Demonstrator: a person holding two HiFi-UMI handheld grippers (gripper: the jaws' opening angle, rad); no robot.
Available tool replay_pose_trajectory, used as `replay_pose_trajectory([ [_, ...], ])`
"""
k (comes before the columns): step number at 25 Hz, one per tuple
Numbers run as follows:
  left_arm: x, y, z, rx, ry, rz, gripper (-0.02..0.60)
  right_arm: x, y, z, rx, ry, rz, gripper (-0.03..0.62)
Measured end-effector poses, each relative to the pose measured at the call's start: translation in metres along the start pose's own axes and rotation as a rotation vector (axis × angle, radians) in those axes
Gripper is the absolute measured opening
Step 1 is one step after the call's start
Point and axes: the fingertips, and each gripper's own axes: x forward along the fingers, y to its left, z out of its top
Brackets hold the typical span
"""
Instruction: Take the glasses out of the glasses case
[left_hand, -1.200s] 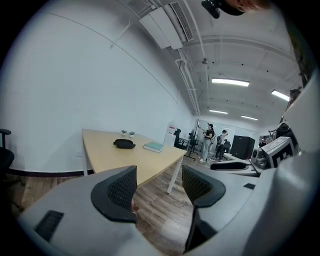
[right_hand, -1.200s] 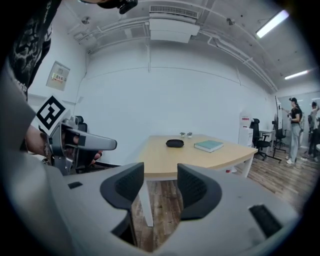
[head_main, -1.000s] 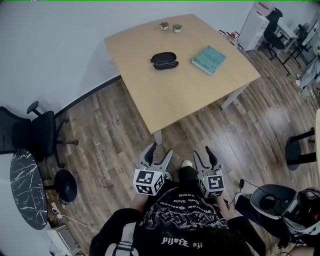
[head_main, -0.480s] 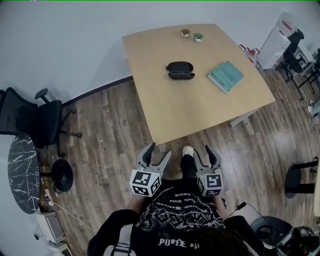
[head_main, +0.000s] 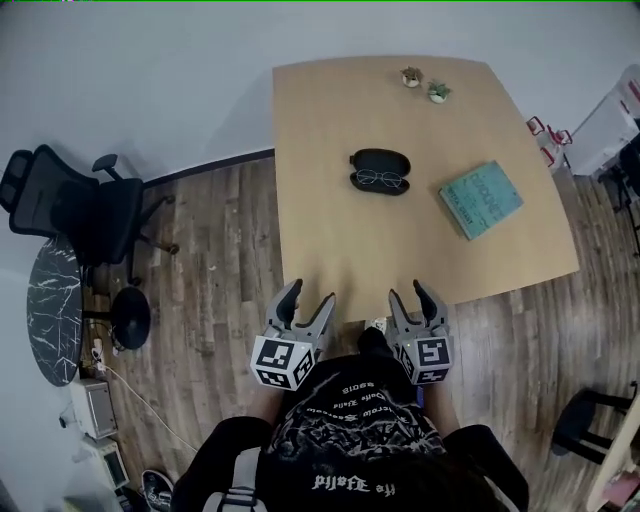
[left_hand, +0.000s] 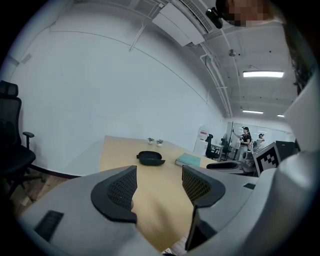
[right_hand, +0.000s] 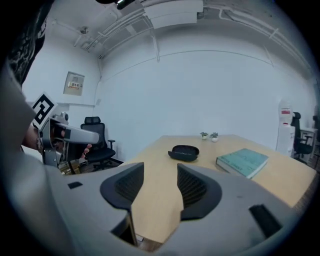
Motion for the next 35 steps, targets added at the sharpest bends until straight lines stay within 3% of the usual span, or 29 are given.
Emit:
replay_pose_trajectory([
  [11,0.093,-0.027,0.024,-0.030,-0.031,0.139,0.291,0.066,-0.084,0.039,-0.100,0.005,0.207,0.219],
  [17,0.113,-0.028,0.025,-0.056,-0.022,0.179,0.291,0.083,-0.098,0.043,-0.116,0.031,0.271,0.219],
  [22,0.120,-0.029,0.027,-0.069,-0.004,0.190,0.291,0.090,-0.089,0.031,-0.135,0.136,0.420,0.219],
  [29,0.124,-0.023,0.024,-0.048,0.037,0.174,0.291,0.102,-0.089,0.044,-0.174,0.124,0.428,0.219],
  [35,0.126,-0.012,0.025,-0.054,0.055,0.166,0.291,0.122,-0.095,0.079,-0.227,0.110,0.437,0.219],
])
